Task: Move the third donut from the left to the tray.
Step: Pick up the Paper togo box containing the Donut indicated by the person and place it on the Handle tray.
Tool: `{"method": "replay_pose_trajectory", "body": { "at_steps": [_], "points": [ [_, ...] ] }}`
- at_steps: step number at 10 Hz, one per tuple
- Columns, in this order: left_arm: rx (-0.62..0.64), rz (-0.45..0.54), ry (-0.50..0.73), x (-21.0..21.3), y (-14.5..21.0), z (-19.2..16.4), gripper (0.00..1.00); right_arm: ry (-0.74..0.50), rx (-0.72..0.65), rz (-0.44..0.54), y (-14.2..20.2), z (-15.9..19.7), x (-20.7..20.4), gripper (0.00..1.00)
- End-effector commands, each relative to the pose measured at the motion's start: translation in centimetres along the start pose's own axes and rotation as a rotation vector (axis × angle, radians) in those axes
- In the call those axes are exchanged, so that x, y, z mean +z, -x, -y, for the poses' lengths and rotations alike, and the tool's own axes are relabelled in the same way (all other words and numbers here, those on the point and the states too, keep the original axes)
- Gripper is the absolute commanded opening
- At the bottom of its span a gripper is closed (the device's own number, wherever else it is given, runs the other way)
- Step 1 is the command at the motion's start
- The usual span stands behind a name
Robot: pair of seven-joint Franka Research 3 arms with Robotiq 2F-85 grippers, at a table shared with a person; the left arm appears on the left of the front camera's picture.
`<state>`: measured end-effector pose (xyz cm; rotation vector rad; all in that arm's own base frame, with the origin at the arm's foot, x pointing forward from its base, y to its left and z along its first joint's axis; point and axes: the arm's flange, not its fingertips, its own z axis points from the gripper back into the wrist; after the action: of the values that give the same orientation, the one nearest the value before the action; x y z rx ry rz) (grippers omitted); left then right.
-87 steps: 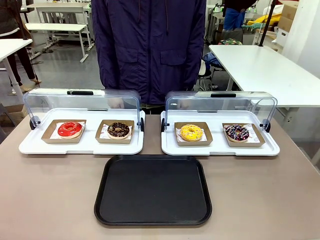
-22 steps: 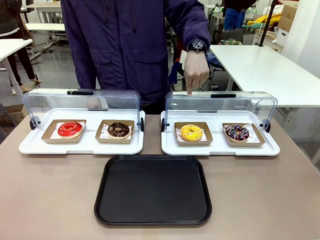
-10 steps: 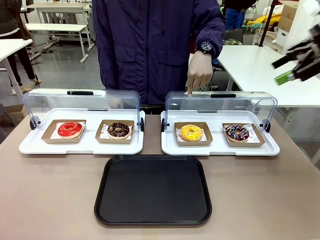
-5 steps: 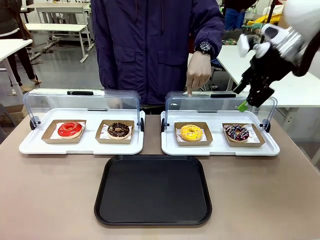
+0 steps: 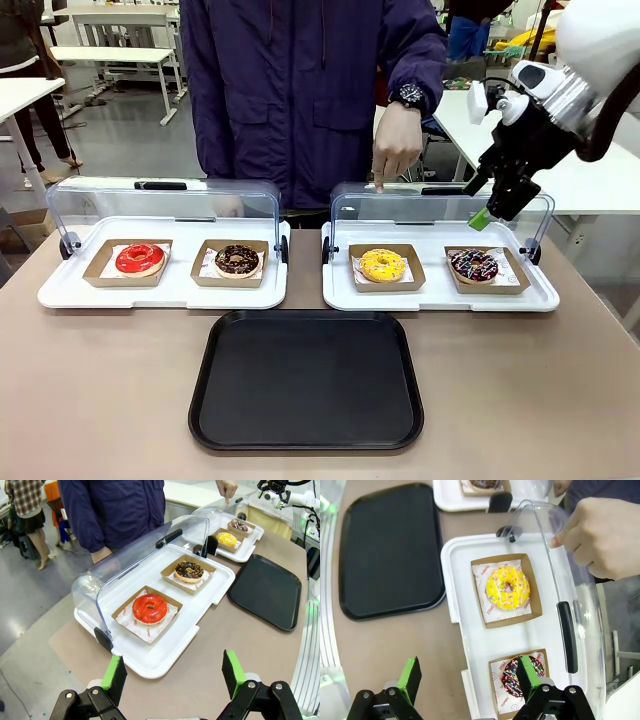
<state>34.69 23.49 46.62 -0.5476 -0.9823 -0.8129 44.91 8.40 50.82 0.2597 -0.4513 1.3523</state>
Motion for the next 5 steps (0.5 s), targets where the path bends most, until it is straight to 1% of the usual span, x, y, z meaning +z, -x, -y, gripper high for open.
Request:
{"method": "replay_pose_trajectory", "body": {
  "at_steps": [1,2,3,4,5],
  "points": [
    [-0.010,-0.004,0.005,0.2,-0.1,0.1,1.00,-0.002,-0.005,-0.002,0.2,0.1,-0.1,1.00],
    [-0.010,-0.004,0.005,0.2,-0.1,0.1,1.00,-0.053,0.029,-0.074,-1.7,0.9,-2.8,1.00],
    [-0.010,-0.004,0.005,0.2,-0.1,0.1,1.00,-0.054,0.043,-0.110,-2.8,1.3,-4.7,1.00],
    [-0.010,-0.004,0.005,0.2,-0.1,0.1,1.00,-0.047,0.072,-0.140,-3.2,1.3,-6.0,1.00],
    [-0.010,-0.004,0.005,0.2,-0.1,0.1,1.00,-0.037,0.069,-0.173,-3.4,1.2,-7.5,1.00]
  ]
}}
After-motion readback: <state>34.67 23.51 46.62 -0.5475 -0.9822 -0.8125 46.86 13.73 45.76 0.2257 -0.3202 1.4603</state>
